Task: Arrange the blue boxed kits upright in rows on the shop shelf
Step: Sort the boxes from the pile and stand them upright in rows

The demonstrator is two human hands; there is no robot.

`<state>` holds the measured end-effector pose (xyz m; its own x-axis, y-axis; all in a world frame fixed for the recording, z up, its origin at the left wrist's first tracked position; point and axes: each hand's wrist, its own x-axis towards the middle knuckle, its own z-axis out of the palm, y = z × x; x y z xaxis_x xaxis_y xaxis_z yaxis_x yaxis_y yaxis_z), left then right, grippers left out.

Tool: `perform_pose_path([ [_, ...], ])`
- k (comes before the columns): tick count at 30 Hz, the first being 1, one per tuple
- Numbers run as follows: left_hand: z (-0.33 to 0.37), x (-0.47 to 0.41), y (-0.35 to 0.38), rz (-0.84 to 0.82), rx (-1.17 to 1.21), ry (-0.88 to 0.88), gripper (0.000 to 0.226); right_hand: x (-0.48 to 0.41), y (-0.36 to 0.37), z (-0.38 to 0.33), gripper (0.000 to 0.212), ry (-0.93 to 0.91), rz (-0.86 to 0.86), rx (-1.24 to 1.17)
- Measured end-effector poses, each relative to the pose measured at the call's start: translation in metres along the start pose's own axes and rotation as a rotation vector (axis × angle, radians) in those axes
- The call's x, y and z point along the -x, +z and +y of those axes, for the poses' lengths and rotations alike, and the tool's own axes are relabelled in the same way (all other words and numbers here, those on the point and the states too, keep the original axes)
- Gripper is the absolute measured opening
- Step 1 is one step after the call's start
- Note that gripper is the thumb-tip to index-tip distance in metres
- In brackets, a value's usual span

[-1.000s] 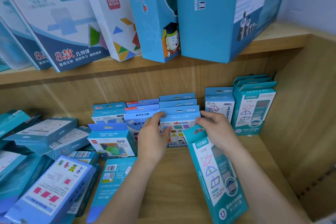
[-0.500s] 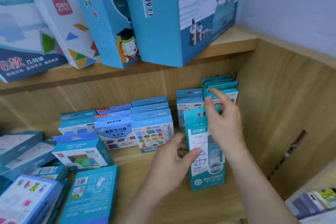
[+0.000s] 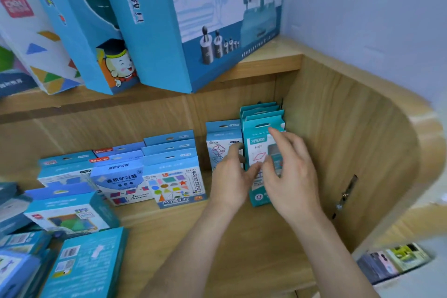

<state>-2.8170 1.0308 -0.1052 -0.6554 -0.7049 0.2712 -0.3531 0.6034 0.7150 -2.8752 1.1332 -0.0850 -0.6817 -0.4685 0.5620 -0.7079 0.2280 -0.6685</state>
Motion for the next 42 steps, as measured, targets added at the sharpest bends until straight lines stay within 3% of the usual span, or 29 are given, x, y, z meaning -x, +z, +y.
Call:
perform_pose_path([
  [7,-0.006,0.016,-0.008,0.023,0.014,0.010,0.056,0.006,0.001,-0.002,0.042,0.002,-0.103,-0.126],
  [13,-0.019,0.049,-0.052,0.123,-0.025,0.062,0.022,0.014,0.012,-0.013,0.036,-0.025,-0.175,-0.160],
  [20,-0.055,0.102,-0.138,0.275,-0.047,-0.051,0.016,0.030,0.054,-0.059,0.028,-0.057,-0.453,-0.281],
  [27,-0.106,0.166,-0.224,0.406,-0.271,-0.135,0.024,0.064,0.111,-0.116,0.027,-0.073,-0.641,-0.430],
  [32,-0.146,0.209,-0.281,0.445,-0.386,-0.263,0.016,0.094,0.145,-0.161,0.036,-0.156,-0.794,-0.458],
  [36,-0.179,0.240,-0.314,0.357,-0.464,-0.301,0.045,0.118,0.171,-0.193,0.046,-0.315,-0.907,-0.313],
  [39,-0.204,0.257,-0.326,0.144,-0.571,-0.309,0.080,0.135,0.188,-0.215,0.063,-0.466,-0.995,-0.211],
  [42,-0.226,0.267,-0.329,-0.006,-0.699,-0.325,0.092,0.152,0.202,-0.233,0.076,-0.600,-1.126,-0.029],
])
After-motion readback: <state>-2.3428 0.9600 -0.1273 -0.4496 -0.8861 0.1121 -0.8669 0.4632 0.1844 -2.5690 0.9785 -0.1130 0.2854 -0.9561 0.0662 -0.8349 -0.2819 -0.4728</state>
